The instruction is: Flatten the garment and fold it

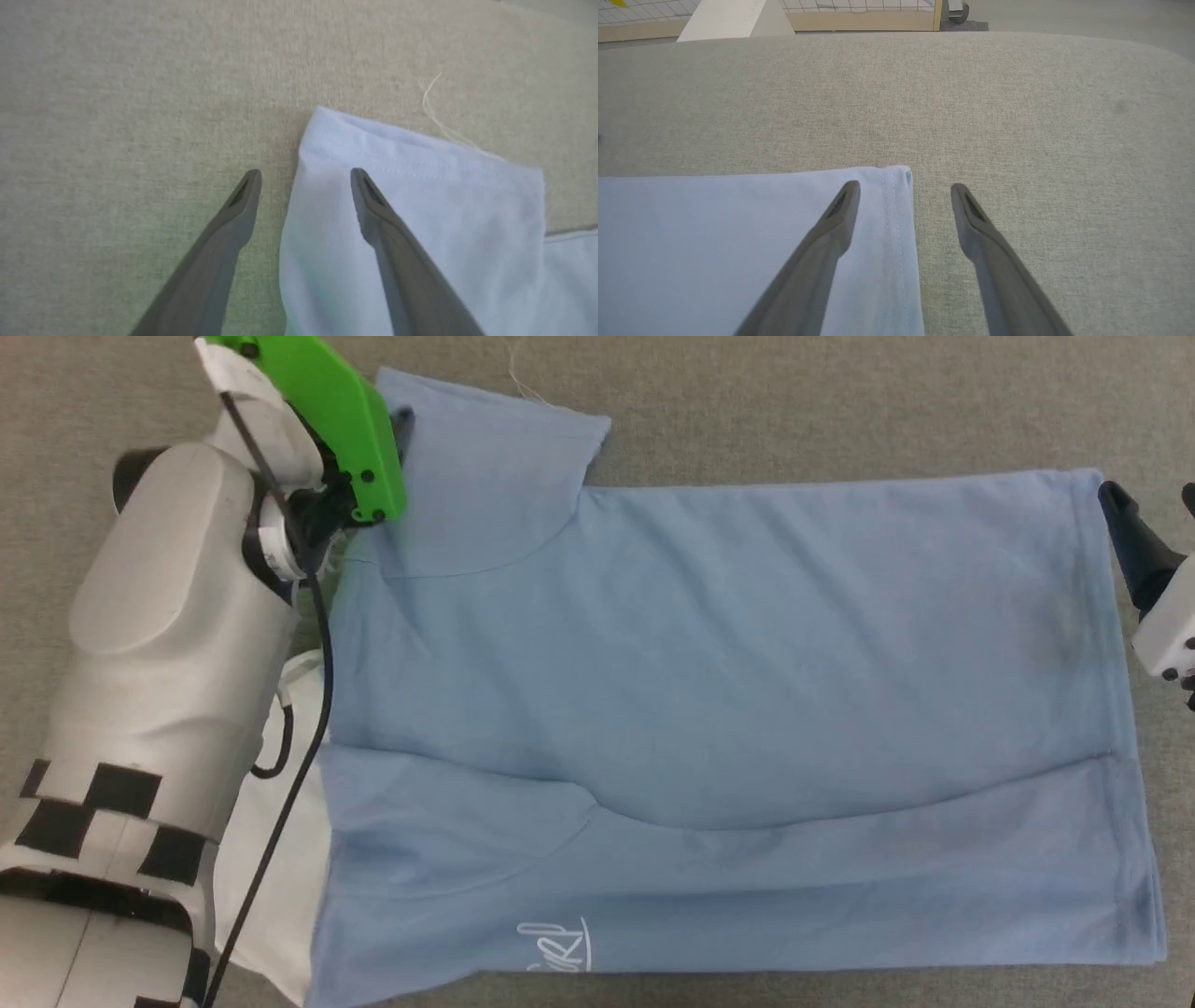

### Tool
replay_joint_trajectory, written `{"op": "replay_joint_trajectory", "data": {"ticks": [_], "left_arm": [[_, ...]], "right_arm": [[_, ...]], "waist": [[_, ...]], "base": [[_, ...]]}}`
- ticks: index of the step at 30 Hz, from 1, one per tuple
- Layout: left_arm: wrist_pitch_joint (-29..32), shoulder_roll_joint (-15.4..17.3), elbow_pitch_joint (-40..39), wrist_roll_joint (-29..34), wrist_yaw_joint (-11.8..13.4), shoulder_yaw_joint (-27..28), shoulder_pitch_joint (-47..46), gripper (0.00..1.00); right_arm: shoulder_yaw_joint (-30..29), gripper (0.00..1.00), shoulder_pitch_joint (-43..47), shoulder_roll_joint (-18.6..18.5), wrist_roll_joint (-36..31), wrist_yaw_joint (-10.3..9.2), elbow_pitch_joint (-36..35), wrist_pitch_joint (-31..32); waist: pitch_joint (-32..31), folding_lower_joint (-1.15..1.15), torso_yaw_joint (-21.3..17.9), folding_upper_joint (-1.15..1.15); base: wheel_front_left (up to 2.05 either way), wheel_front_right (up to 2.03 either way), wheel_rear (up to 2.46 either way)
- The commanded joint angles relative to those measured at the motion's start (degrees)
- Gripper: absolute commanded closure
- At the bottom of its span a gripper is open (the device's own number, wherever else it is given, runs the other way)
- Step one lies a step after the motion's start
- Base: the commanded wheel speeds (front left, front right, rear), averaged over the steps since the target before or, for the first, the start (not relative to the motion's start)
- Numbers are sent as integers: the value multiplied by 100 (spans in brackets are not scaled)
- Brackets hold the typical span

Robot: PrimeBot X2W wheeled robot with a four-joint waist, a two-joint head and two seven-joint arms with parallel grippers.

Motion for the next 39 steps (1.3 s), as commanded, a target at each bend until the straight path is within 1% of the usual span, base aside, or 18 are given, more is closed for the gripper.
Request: {"op": "replay_joint_trajectory", "data": {"ticks": [1,3,5,6,7,8,10,12,15,18,20,23,25,29,36,37,38,39], "left_arm": [[372,-10,195,13,89,-127,-86,0],[885,-30,382,-26,159,-235,-110,0],[1225,-35,454,-68,244,-284,-90,0],[1335,-24,461,-68,258,-320,-70,60],[1372,-30,431,-117,275,-291,-38,83],[1355,-36,402,-159,282,-255,-5,100],[1277,-27,319,-192,253,-237,89,100],[1034,-19,188,-251,189,-146,167,100],[423,-17,-127,-395,-3,101,256,100],[-154,54,-491,-435,-227,260,381,100],[-488,112,-751,-427,-330,331,512,100],[-950,138,-1234,-439,-428,429,795,100],[-1195,137,-1565,-447,-454,473,1014,100],[-1443,131,-2169,-485,-456,487,1486,100],[-1537,157,-2824,-527,-358,461,2036,100],[-1559,157,-2892,-540,-358,468,2078,100],[-1592,169,-2949,-528,-359,470,2108,100],[-1609,177,-2988,-529,-366,472,2130,100]], "right_arm": [[-9,0,-43,-4,47,-9,32,-54],[-33,0,-16,-19,56,-9,60,-67],[-49,0,2,-49,61,-9,63,-79],[-59,0,6,-58,67,-9,59,-82],[-74,0,8,-70,74,-9,49,-79],[-82,0,8,-79,77,-9,40,-76],[-107,0,5,-97,82,-9,27,-63],[-124,0,-12,-130,75,-9,14,-46],[-76,0,-88,-222,49,-9,18,-8],[69,0,-203,-346,8,-9,62,71],[216,0,-289,-472,-44,-9,145,213],[441,0,-413,-696,-188,-9,361,632],[608,0,-485,-842,-307,-9,524,1003],[910,0,-663,-1048,-453,-9,807,1471],[1193,0,-744,-1216,-503,-9,1265,1935],[1172,65,-750,-1210,-466,-9,1305,1976],[1164,100,-757,-1219,-439,-9,1317,1976],[1154,100,-757,-1238,-422,-9,1322,1967]], "waist": [[213,-1,-147,0],[235,-1,-157,0],[244,-1,-161,0],[246,-1,-160,0],[251,-1,-155,0],[252,-1,-151,0],[225,-1,-125,0],[190,-1,-89,0],[94,-1,-27,0],[-6,-1,47,0],[-61,-1,119,0],[-113,-1,240,0],[-119,-1,314,0],[-87,-1,443,0],[4,-1,588,0],[6,-1,602,0],[3,-1,612,0],[-8,-1,618,0]], "base": [[0,0,0],[0,0,0],[0,0,0],[0,0,0],[0,0,0],[0,0,0],[0,0,0],[0,0,0],[0,0,0],[0,0,0],[0,0,0],[0,0,0],[0,0,0],[0,0,0],[0,0,0],[0,0,0],[0,0,0],[0,0,0]]}}
